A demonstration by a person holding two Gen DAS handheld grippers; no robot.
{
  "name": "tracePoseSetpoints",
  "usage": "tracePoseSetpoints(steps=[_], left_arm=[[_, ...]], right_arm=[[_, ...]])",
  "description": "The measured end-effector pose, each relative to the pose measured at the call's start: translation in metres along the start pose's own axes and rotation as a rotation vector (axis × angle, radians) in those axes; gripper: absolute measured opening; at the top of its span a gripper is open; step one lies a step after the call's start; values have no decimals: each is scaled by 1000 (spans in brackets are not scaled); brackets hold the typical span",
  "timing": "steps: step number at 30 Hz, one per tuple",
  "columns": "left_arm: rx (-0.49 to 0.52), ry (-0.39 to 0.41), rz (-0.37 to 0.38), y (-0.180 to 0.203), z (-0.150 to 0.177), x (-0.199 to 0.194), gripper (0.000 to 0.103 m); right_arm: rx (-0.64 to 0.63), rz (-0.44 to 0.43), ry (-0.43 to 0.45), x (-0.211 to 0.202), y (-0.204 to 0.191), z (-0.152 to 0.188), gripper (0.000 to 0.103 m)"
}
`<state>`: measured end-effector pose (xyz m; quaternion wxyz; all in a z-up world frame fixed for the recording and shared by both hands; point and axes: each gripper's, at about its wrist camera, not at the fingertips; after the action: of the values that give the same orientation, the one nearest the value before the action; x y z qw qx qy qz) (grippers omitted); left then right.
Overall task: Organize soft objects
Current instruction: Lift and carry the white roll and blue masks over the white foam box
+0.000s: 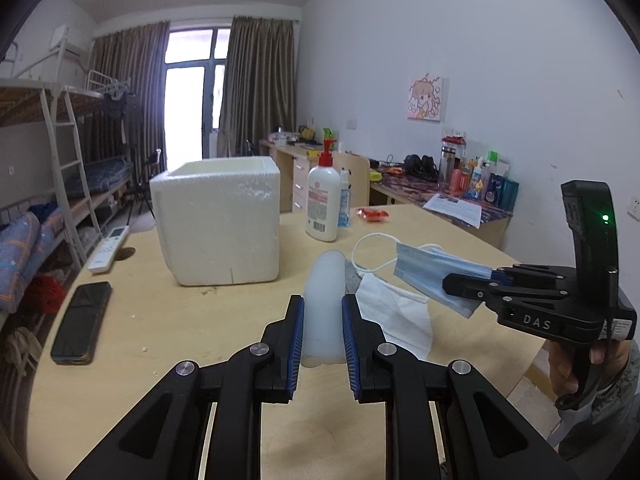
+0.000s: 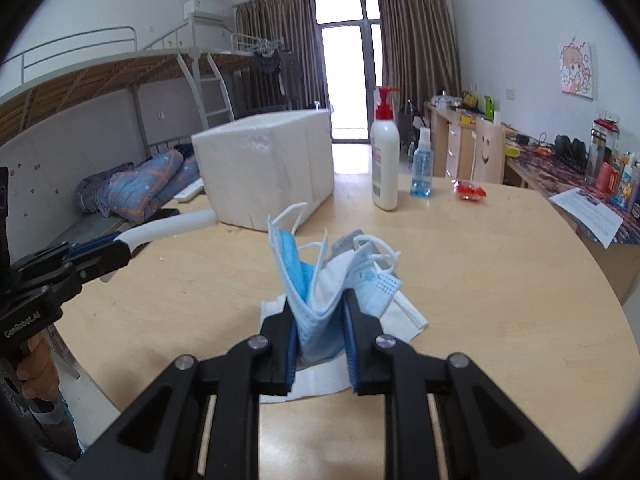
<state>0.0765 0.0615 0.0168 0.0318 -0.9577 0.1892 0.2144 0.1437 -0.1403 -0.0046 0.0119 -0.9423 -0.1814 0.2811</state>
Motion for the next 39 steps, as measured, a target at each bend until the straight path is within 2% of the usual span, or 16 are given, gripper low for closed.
tracePoseSetpoints(steps=[10, 13, 15, 22, 27, 39], left_arm=[[19, 90, -86, 12, -2, -44, 20], [44, 127, -157, 17, -2, -56, 20], [41, 135, -177, 18, -3, -61, 20], [26, 155, -211, 16, -3, -71, 20], [25, 182, -228, 18, -5, -82, 20], [15, 224, -276, 13, -7, -96, 20]], right_arm=[[-51, -33, 100, -37, -21, 5, 24], [-65, -42, 123, -44, -27, 4, 24], [-74, -40, 143, -48, -31, 3, 24], [-102, -42, 216, -61, -43, 3, 24], [-115, -83, 253, -69, -55, 0, 24], [-159, -133, 288, -69, -74, -5, 24]])
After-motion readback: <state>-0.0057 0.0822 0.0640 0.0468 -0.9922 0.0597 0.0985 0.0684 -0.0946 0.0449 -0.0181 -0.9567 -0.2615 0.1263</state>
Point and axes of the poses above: each gripper's, at about its wrist camera, not at the fingertips, and x roughly the way its jaws point, y to its right, z to its underside, and after that the axes turned 3 degrees about x, right-handed
